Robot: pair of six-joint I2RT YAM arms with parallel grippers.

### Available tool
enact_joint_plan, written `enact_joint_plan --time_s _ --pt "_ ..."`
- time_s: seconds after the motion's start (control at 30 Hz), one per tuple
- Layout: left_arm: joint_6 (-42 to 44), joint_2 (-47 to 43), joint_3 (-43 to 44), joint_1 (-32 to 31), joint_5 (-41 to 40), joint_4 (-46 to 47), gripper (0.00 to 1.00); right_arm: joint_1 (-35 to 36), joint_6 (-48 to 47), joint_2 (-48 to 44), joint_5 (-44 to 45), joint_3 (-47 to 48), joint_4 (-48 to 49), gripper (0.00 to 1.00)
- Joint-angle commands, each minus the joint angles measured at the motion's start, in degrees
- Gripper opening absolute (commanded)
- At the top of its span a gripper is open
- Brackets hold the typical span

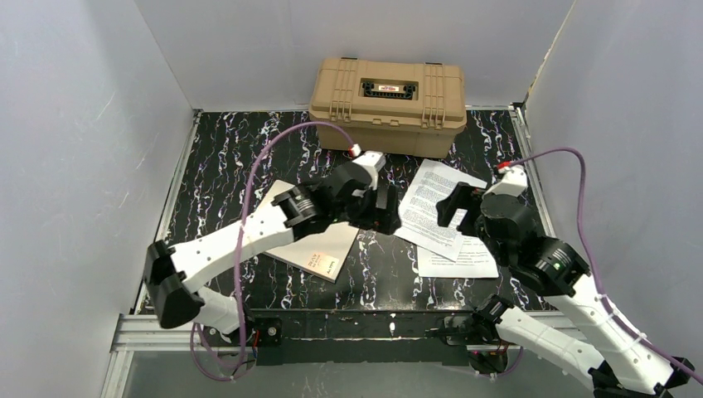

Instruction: Put the files into the folder

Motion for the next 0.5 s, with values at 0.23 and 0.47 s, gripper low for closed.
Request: enact_joint_plan --time_s 0.23,0.47 --pt "-4.8 -21.1 -17.2 1.5 -15.7 -10.7 0.98 0.0 -8.4 17.5 -14.5 -0.7 12.9 0.99" --pt "-9.8 -30.6 -30.7 12.5 -6.8 -8.0 0.98 0.0 -11.9 29.6 -20.7 1.1 18.9 0.99"
